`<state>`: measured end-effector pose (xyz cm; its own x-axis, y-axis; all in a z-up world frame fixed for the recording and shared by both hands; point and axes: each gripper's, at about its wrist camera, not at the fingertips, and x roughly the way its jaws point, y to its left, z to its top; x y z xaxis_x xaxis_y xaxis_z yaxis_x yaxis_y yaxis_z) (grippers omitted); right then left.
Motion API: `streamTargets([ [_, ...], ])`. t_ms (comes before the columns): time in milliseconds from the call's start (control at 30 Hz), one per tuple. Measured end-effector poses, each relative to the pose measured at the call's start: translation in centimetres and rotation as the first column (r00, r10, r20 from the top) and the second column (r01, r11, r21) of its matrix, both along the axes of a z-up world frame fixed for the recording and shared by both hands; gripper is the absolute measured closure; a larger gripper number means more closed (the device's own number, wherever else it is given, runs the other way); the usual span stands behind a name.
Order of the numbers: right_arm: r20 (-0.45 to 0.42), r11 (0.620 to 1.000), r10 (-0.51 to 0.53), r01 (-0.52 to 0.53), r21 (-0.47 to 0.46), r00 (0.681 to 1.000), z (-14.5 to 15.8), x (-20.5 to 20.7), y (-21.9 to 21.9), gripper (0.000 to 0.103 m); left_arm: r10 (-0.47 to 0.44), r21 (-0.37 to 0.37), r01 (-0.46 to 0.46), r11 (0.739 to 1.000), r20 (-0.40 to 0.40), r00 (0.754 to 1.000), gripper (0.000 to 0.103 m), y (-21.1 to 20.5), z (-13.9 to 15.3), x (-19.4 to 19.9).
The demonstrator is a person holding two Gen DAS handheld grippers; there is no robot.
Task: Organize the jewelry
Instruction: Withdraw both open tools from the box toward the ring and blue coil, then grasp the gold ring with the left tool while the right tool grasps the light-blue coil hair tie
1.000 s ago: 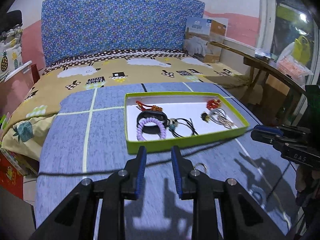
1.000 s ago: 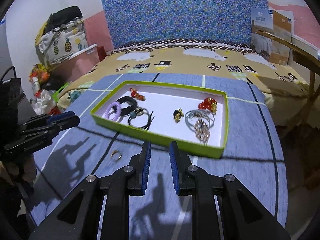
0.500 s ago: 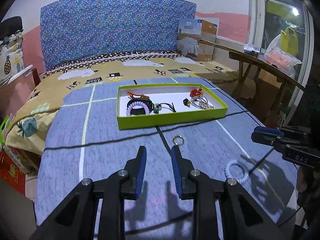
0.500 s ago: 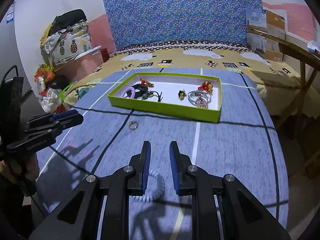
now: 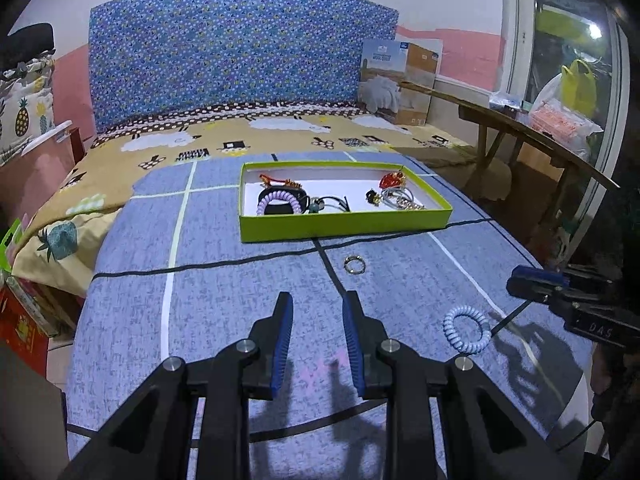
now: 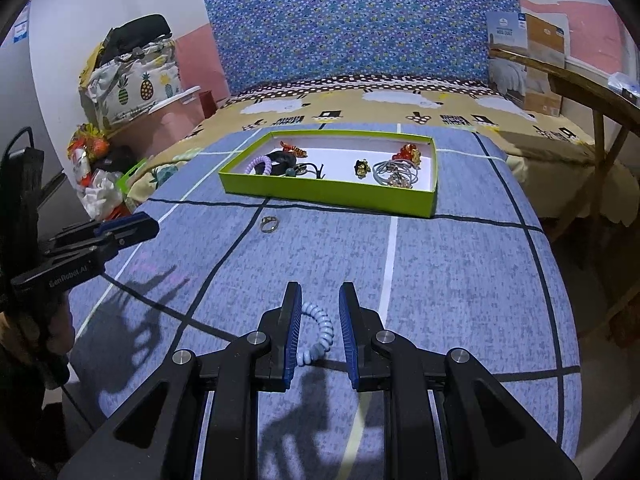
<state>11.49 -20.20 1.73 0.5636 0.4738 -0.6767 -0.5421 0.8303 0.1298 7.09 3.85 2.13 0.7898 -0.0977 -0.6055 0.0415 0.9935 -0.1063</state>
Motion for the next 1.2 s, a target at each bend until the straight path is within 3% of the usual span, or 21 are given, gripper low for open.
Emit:
streamTargets([
  [533, -0.075, 0.998, 0.029, -0.033, -0.051, 0.997, -3.3, 0.8, 1.2, 0.083, -0.046, 0.017, 0.046, 0.999, -0.031, 0.998, 0.076, -1.3, -0.7, 2.1],
  [1033, -0.089, 0.991, 0.051, -0.062, -0.122, 0.995, -4.5, 1.2, 2.0, 0.083, -0.124, 0.042, 0.131, 0.99, -0.138, 0.983, 0.076, -3.4, -2.8, 7.9],
  [1100, -0.086, 0.989, 0.056, -0.067, -0.129, 0.995, -4.5, 1.2, 2.1, 0.084, -0.134, 0.051, 0.143, 0.988, -0.151, 0.979, 0.068, -3.8, -3.1, 8.5],
  [1200, -0.081, 0.988, 0.057, -0.068, -0.137, 0.995, -4.5, 1.2, 2.1, 0.087, -0.144, 0.056, 0.156, 0.986, -0.172, 0.975, 0.064, -4.3, -3.7, 9.3],
])
